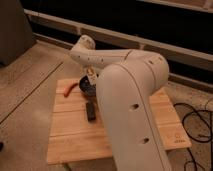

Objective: Place the bottle in the ceramic bowl

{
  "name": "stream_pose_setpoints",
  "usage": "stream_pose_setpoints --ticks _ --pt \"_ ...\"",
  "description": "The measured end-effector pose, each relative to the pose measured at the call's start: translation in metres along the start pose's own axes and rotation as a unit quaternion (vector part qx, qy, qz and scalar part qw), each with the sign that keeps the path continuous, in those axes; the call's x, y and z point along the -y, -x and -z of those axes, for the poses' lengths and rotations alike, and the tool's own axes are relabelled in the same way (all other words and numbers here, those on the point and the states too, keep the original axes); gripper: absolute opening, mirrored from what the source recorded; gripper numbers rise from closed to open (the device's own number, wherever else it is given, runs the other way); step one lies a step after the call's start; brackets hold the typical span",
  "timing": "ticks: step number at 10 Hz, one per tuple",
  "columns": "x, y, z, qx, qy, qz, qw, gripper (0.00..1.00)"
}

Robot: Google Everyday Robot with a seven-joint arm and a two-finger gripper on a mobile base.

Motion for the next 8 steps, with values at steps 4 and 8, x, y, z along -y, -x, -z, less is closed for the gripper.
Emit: stream_pose_setpoints --ticks 4,8 --pt "0.022 -0.022 -0.039 -0.043 -0.006 -0.024 0.9987 0.0" --pt "0.025 -0.013 -0.065 -0.049 0.013 -0.045 0.9977 0.0"
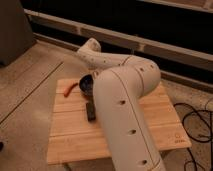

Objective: Place the bottle in the ceramic bowl

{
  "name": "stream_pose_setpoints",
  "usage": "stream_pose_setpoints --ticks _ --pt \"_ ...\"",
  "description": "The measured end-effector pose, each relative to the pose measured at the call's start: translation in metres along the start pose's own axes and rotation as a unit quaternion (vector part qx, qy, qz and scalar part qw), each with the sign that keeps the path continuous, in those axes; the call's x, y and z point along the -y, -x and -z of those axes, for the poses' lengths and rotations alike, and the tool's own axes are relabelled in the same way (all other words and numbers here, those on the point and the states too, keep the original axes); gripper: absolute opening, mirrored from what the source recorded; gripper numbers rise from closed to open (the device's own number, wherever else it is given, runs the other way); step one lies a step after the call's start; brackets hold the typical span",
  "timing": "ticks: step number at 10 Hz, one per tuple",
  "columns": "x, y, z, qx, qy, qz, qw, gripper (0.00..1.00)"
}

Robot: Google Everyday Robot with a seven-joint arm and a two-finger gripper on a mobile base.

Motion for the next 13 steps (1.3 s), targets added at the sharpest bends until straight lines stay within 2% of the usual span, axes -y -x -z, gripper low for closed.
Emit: stream_pose_setpoints --ticks 3,4,7,9,10,13 --pt "-0.023 -0.012 -0.021 -0.042 0.029 -0.002 0.9987 0.03" --pt "-0.028 -0.017 -0.026 -0.061 0.036 -0.003 0.9975 0.14" --pt "-0.024 -0.024 -0.033 -0.093 0.037 -0.011 0.9949 0.45" --pt "-0.021 -0.023 -0.036 -0.105 0.033 -0.012 0.9938 0.68" --pt "-0.02 -0.021 -0.036 -0.107 0.032 -0.011 0.9937 0.74" --pt "-0.023 -0.011 -0.032 -0.103 0.034 -0.005 0.9941 0.75"
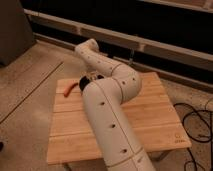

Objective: Place the bottle in the ceramic bowl

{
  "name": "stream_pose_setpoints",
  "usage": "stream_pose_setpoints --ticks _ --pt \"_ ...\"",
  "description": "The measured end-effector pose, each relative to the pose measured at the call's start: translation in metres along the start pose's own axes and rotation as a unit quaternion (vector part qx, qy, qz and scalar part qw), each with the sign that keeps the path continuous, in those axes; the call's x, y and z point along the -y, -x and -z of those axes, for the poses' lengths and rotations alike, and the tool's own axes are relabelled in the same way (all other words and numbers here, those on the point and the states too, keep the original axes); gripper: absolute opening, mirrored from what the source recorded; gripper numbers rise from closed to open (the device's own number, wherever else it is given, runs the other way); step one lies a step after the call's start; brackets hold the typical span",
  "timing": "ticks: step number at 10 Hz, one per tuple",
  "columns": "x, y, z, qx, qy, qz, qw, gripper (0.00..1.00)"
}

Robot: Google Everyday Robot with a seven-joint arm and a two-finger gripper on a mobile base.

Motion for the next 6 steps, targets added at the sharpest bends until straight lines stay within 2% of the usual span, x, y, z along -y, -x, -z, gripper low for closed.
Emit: stream_pose_setpoints --ticks 4,5,6 --pt "-0.01 0.001 -0.001 -0.007 0.006 0.013 0.9999 0.75" --pt "-0.012 0.004 0.003 -0.003 0.008 0.015 0.9998 0.75" --pt "-0.016 0.016 0.013 0.014 0.011 0.019 0.9996 0.75"
